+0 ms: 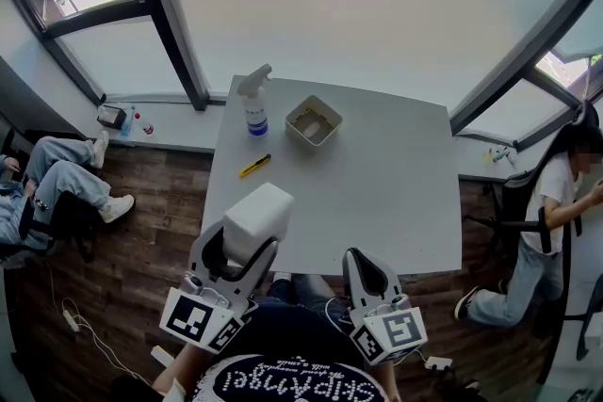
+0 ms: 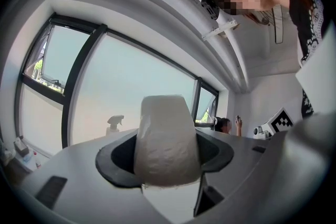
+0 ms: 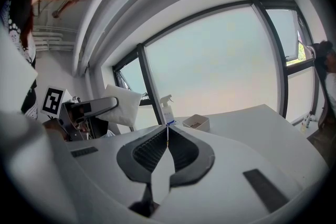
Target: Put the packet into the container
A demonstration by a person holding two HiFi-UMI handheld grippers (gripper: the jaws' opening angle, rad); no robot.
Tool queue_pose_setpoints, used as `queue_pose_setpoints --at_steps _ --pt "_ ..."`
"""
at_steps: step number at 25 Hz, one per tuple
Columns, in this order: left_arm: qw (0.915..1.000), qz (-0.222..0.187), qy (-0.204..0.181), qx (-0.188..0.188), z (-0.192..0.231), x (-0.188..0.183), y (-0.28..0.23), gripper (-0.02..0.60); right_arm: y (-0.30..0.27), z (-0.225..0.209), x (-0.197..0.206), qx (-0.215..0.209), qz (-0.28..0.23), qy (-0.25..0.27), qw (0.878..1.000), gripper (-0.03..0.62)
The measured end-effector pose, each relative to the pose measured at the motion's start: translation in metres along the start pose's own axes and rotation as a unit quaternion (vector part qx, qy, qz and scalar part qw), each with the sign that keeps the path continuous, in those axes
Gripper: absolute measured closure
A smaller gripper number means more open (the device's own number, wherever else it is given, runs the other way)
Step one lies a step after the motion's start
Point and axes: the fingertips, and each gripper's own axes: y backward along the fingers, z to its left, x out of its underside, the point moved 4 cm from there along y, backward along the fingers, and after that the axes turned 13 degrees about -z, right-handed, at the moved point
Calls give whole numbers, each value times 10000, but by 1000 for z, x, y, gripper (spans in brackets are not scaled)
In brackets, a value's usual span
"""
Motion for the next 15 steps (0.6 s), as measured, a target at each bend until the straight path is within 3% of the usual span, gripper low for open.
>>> queue_pose_setpoints --at_steps 15 --pt "9997 151 -76 -169 -7 6 -26 304 -17 -24 -6 -203 243 -88 9995 579"
